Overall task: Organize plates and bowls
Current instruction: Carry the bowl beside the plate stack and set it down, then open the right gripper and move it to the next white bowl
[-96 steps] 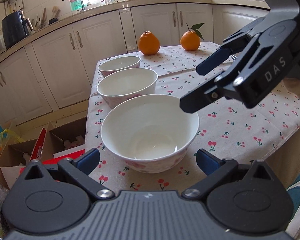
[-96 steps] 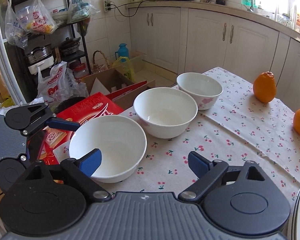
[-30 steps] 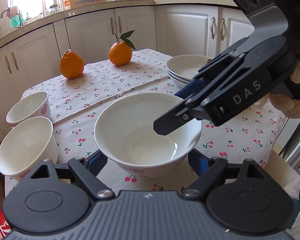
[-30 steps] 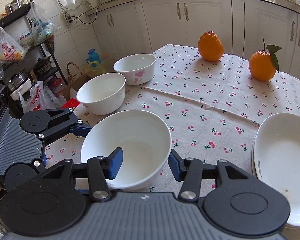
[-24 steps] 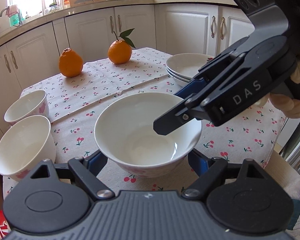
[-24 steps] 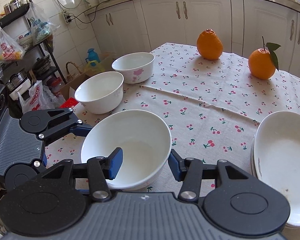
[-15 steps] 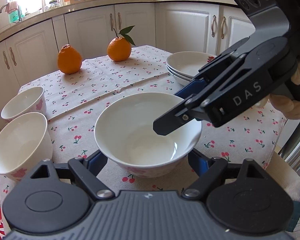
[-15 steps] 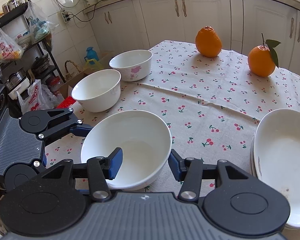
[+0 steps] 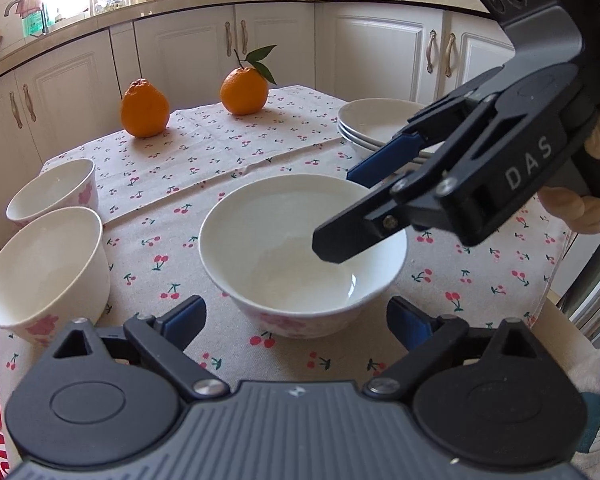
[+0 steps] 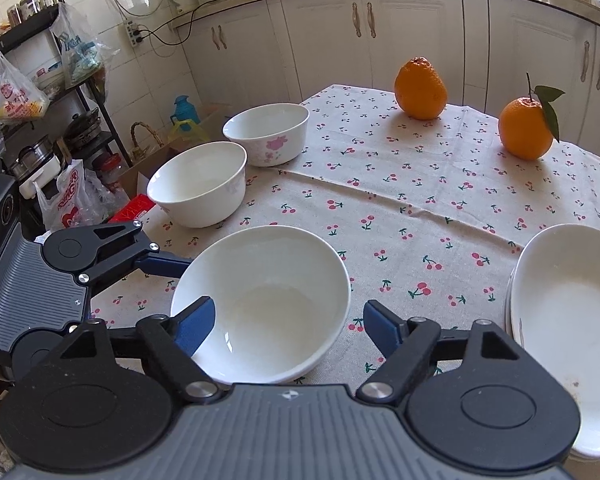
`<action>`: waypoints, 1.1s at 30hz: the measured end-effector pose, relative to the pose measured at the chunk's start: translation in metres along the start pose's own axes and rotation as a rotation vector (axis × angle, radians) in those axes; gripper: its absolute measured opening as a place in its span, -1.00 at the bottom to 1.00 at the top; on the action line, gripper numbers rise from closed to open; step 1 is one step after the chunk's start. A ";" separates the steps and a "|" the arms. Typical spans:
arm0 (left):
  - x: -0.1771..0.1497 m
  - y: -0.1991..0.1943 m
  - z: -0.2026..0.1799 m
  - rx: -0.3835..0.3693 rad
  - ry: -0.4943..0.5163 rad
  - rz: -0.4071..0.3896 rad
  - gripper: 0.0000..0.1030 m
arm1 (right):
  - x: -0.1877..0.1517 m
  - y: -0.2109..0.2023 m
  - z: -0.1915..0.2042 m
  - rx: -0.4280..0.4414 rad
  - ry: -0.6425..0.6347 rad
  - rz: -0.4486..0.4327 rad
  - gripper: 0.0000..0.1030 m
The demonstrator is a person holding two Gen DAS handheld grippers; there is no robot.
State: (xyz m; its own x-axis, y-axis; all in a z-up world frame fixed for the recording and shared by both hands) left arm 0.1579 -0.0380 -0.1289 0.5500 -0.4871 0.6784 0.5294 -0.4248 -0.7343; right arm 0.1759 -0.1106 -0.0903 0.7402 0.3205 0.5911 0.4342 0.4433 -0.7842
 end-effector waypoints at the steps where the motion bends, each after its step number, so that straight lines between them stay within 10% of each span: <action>1: -0.002 -0.003 0.000 0.001 -0.003 -0.003 0.88 | 0.002 -0.002 0.001 -0.013 -0.005 -0.008 0.79; 33: -0.025 -0.056 0.073 0.181 -0.179 -0.098 0.88 | 0.041 -0.021 0.004 -0.070 -0.075 -0.049 1.00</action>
State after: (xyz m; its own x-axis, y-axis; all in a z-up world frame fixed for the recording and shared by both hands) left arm 0.1616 0.0533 -0.1026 0.5872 -0.3010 0.7514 0.6836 -0.3126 -0.6595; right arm 0.1950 -0.1036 -0.0487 0.6778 0.3623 0.6398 0.5062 0.4011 -0.7635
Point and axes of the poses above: each gripper's, at about its wrist camera, not at the fingertips, and y roughly the way its jaws point, z to its left, x to its top, the point moved 9 cm from there along y, roughly the way its jaws point, and after that the axes turned 6 degrees about z, right-handed, at the moved point
